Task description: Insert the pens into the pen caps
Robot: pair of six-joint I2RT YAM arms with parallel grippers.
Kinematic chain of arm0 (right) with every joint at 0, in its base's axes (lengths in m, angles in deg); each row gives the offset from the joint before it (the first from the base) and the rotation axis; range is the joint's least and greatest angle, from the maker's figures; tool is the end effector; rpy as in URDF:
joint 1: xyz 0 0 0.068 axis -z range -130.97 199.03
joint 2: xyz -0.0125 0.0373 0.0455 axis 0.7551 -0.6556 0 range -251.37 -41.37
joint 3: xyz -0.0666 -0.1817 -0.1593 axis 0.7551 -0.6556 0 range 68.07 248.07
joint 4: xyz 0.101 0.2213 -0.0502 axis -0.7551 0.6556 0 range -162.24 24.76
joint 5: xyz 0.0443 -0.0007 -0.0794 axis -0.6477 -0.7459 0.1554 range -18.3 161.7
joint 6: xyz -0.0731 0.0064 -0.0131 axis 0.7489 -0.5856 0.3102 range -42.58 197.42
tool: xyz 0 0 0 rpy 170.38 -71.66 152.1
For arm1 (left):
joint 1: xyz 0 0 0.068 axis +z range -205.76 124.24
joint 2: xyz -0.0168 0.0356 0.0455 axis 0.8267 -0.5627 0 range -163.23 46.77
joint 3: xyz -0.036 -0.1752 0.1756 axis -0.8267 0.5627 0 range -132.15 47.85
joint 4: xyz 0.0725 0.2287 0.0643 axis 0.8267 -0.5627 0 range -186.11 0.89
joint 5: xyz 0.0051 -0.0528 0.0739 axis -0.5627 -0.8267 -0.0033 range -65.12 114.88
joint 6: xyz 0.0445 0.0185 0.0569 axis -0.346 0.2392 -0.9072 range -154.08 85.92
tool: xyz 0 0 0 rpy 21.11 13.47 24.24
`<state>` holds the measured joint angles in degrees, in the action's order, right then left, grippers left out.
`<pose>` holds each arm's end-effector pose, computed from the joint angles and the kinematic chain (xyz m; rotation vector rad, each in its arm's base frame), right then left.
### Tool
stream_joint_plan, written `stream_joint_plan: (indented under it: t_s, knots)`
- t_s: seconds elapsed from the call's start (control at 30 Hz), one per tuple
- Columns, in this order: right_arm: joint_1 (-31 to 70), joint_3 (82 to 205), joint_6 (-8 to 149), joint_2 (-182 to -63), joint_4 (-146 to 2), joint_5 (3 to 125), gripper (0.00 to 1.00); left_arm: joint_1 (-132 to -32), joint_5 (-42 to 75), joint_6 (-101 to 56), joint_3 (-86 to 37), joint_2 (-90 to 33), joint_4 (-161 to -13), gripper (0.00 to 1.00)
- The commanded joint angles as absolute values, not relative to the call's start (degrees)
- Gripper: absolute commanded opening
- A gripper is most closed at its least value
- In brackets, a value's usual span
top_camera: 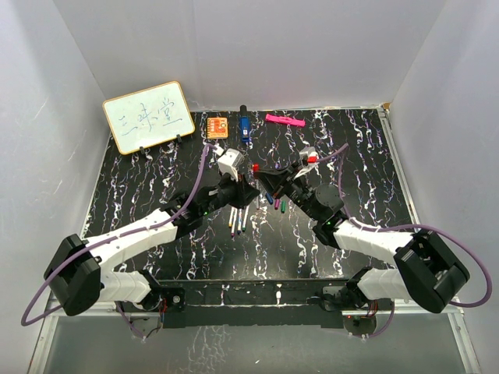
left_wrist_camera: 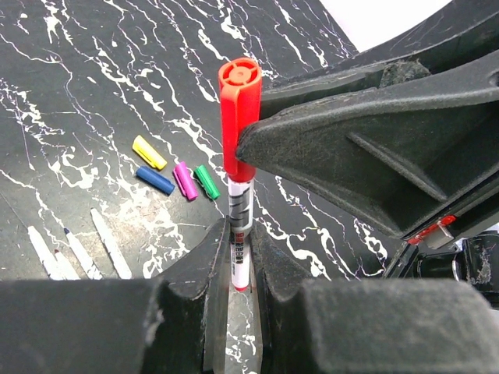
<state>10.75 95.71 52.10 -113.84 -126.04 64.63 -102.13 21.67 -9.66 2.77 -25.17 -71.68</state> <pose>0.2212 0.1844 0.2442 -0.2749 1.4670 0.9963 0.2134 -0.2291 0.2694 0.3915 1.7907 -0.9415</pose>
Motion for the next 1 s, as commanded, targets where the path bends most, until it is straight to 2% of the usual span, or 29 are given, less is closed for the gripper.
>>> stream_joint_plan:
  t_s: [0.0,0.37,0.47,0.67,0.83,0.97]
  knots:
    - [8.5,93.5,53.6,-115.9,-111.7,60.4,0.00,-99.9,25.9,-10.6,-0.3,-18.1,-56.7,0.00]
    - [8.5,97.6,52.4,-113.6,-109.4,62.9,0.00,-99.2,24.1,-9.0,1.6,-19.3,-59.5,0.00]
    - [8.4,100.9,53.0,-112.4,-109.6,65.3,0.17,-99.2,21.9,-7.9,2.8,-20.7,-60.6,0.00]
    - [8.5,107.3,57.1,-109.1,-109.2,73.4,0.37,-99.3,17.9,-6.1,6.0,-21.4,-62.7,0.00]
    - [8.4,109.9,59.9,-105.8,-109.3,79.9,0.68,-99.3,18.3,-6.1,8.0,-19.8,-64.6,0.00]
    - [8.5,111.1,60.9,-104.3,-108.6,80.4,0.72,-99.3,17.4,-6.9,8.1,-19.6,-65.4,0.00]
